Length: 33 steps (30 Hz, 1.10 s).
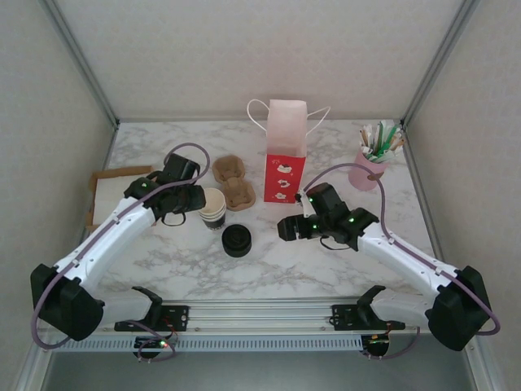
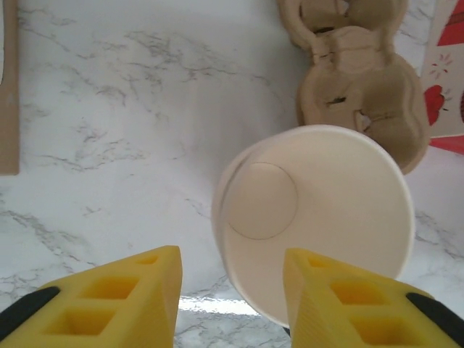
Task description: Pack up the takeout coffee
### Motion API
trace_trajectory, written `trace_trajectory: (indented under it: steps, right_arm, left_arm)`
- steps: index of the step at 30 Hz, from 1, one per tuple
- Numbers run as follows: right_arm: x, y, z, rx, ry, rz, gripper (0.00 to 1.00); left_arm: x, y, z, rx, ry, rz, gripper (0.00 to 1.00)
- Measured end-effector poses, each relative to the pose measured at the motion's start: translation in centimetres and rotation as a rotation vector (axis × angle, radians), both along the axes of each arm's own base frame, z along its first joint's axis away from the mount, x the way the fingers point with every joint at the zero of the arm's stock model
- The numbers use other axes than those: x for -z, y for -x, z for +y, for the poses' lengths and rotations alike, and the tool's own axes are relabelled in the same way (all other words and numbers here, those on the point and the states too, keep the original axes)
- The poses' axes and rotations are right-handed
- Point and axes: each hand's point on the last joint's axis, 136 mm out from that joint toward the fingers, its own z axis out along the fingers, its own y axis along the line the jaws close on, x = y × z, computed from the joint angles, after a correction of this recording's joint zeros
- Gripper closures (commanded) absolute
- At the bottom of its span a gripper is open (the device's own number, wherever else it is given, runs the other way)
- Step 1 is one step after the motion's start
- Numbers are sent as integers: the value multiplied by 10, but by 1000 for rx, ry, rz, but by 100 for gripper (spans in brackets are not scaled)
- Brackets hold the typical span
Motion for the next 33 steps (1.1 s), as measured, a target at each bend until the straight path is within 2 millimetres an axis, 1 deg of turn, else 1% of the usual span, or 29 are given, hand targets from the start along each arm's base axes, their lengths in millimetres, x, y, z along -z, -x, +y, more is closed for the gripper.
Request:
trace_trajectory:
  steps: [3,5,12,17,24,33]
  right_arm:
    - [0,-1,3,-9,4,0,20]
    - [2,-1,5,-14,9,5,21]
    - [9,0,8,-26,29,20,22]
    - [11,-2,9,-26,45,16,22]
    - [9,-6,13,-34,53,9,23]
    - [12,-8,15,-37,63,18,24]
  left_arm:
    - [1,-2,7,-7,3,19,69]
    - [2,-3,8,-5,7,23,69]
    - [11,-3,5,22,16,62,71]
    - [19,-4,2,39,13,90,77]
    - [24,-4,1,48,7,107,81]
    - [27,-6,0,63,2,113,94]
